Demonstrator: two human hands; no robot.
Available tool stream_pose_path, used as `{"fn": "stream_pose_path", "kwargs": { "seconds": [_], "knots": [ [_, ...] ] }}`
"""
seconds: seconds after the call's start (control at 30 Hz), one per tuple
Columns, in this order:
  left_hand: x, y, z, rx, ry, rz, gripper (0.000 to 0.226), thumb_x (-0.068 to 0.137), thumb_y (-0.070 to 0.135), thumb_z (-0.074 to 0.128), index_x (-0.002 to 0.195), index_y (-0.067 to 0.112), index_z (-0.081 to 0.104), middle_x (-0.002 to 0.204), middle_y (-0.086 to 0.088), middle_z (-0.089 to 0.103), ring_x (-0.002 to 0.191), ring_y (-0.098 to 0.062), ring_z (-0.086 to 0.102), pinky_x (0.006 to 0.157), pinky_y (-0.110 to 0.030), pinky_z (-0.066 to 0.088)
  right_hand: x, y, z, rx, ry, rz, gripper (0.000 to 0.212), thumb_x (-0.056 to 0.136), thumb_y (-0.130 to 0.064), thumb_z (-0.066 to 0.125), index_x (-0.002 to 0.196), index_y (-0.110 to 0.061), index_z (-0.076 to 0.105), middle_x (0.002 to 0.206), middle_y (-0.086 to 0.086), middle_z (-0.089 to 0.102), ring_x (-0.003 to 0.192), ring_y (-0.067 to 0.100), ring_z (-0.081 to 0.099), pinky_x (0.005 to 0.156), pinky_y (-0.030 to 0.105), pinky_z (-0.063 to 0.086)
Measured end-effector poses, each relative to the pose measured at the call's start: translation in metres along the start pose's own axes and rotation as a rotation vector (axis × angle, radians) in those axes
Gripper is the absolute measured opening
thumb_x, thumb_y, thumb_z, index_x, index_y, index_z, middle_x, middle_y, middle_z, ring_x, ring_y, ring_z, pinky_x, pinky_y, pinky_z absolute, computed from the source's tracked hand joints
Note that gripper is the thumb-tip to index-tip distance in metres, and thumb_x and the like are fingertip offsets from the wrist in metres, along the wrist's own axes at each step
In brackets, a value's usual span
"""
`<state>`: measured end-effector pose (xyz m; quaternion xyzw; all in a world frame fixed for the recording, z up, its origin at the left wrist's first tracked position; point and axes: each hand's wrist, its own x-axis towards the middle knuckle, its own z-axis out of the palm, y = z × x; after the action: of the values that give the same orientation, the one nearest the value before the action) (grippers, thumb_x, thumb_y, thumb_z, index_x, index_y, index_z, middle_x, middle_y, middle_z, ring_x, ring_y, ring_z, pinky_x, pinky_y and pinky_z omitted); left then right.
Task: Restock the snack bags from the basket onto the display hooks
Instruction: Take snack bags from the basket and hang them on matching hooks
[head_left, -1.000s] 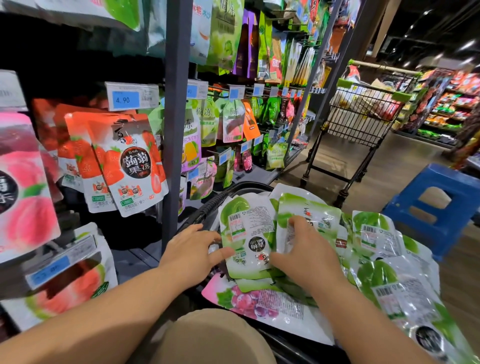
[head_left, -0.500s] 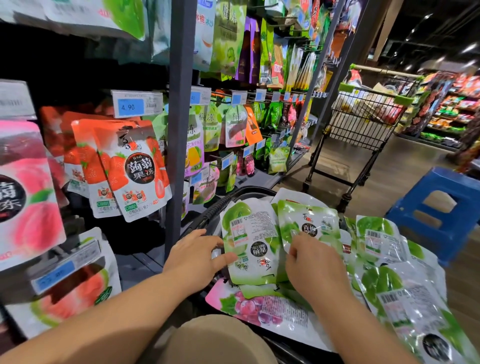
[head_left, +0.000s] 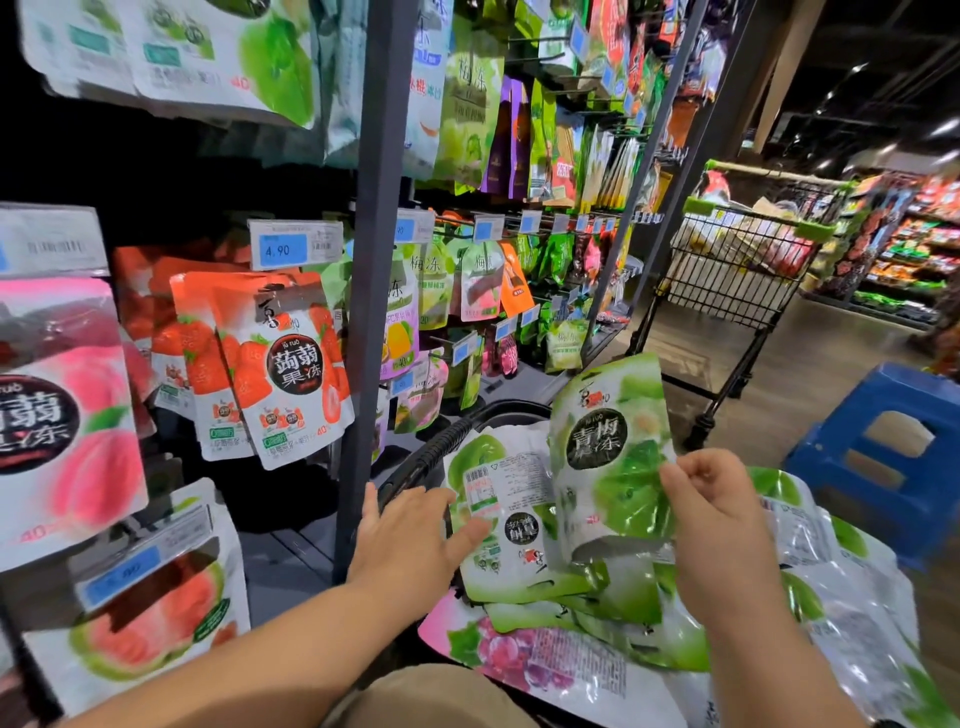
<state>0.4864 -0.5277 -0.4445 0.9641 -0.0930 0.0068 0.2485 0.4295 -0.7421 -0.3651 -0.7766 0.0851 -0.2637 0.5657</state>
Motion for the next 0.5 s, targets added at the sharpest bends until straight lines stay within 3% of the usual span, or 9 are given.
{"fn": "stream_pose_path", "kwargs": {
  "seconds": [0.1,0.17,0.2,0.23,0.3,0.37,0.43,0.5],
  "knots": [
    [-0.001,0.013,-0.007,-0.223,0.049,0.030,0.061,0.092,0.065,0.029,0.133,0.025,0.051,0.132,0.008,0.053,0.130,-0.013,0.045,0.119,-0.037,0.017,-0.001,0.010,0.006,0.185,0.009,0.036,0.022,0.100,-0.021,0.055,0.079,-0.028,0.055,0.071,0.002,0.057,0.071,0.025,0.053,0.074,0.048,0.045],
    [-0.004,0.028,-0.017,-0.514,-0.002,0.023,0.069,0.086,0.068,0.029,0.134,0.023,0.050,0.133,0.003,0.054,0.125,-0.016,0.049,0.097,-0.020,0.038,0.000,0.016,0.010,0.356,-0.011,0.067,0.022,0.102,-0.014,0.049,0.082,-0.023,0.051,0.063,-0.002,0.058,0.062,0.020,0.054,0.065,0.039,0.046],
    [-0.006,0.038,-0.020,-0.649,-0.050,0.003,0.069,0.086,0.068,0.031,0.134,0.022,0.049,0.133,0.001,0.055,0.122,-0.017,0.052,0.086,-0.015,0.040,-0.002,0.014,0.012,0.459,-0.032,0.103,0.021,0.103,-0.010,0.046,0.084,-0.019,0.049,0.060,-0.002,0.058,0.056,0.015,0.055,0.057,0.031,0.048],
    [-0.007,0.046,-0.022,-0.770,-0.106,-0.024,0.067,0.087,0.069,0.035,0.134,0.022,0.048,0.133,0.001,0.055,0.121,-0.018,0.053,0.083,-0.016,0.040,-0.005,0.011,0.015,0.553,-0.050,0.136,0.020,0.102,-0.008,0.044,0.084,-0.016,0.047,0.058,-0.002,0.058,0.051,0.012,0.055,0.049,0.025,0.047],
    [-0.011,0.061,-0.025,-1.074,-0.263,-0.095,0.075,0.077,0.075,0.056,0.132,0.026,0.052,0.135,0.005,0.057,0.125,-0.018,0.052,0.100,-0.032,0.041,-0.009,0.006,0.019,0.651,-0.076,0.179,0.021,0.102,-0.006,0.042,0.082,-0.013,0.046,0.058,0.000,0.059,0.048,0.010,0.055,0.043,0.019,0.046],
    [-0.013,0.069,-0.025,-1.417,-0.351,-0.175,0.069,0.067,0.057,0.081,0.124,0.023,0.062,0.126,-0.002,0.068,0.122,-0.029,0.059,0.105,-0.053,0.043,-0.011,0.007,0.022,0.660,-0.078,0.180,0.021,0.102,-0.005,0.043,0.082,-0.011,0.046,0.059,0.001,0.059,0.050,0.011,0.055,0.044,0.019,0.047],
    [-0.014,0.075,-0.025,-1.618,-0.397,-0.226,0.062,0.061,0.031,0.083,0.119,0.014,0.067,0.113,-0.013,0.073,0.112,-0.036,0.066,0.100,-0.056,0.048,-0.013,0.008,0.019,0.594,-0.085,0.121,0.018,0.100,-0.005,0.047,0.083,-0.011,0.048,0.064,0.002,0.059,0.056,0.013,0.056,0.051,0.023,0.049],
    [-0.016,0.079,-0.021,-1.663,-0.401,-0.245,0.065,0.055,0.023,0.082,0.117,0.009,0.068,0.107,-0.016,0.074,0.099,-0.032,0.071,0.092,-0.051,0.054,-0.013,0.009,0.009,0.430,-0.094,0.046,0.014,0.097,-0.006,0.055,0.085,-0.013,0.053,0.076,0.000,0.065,0.068,0.014,0.061,0.061,0.025,0.052]
  ]
}}
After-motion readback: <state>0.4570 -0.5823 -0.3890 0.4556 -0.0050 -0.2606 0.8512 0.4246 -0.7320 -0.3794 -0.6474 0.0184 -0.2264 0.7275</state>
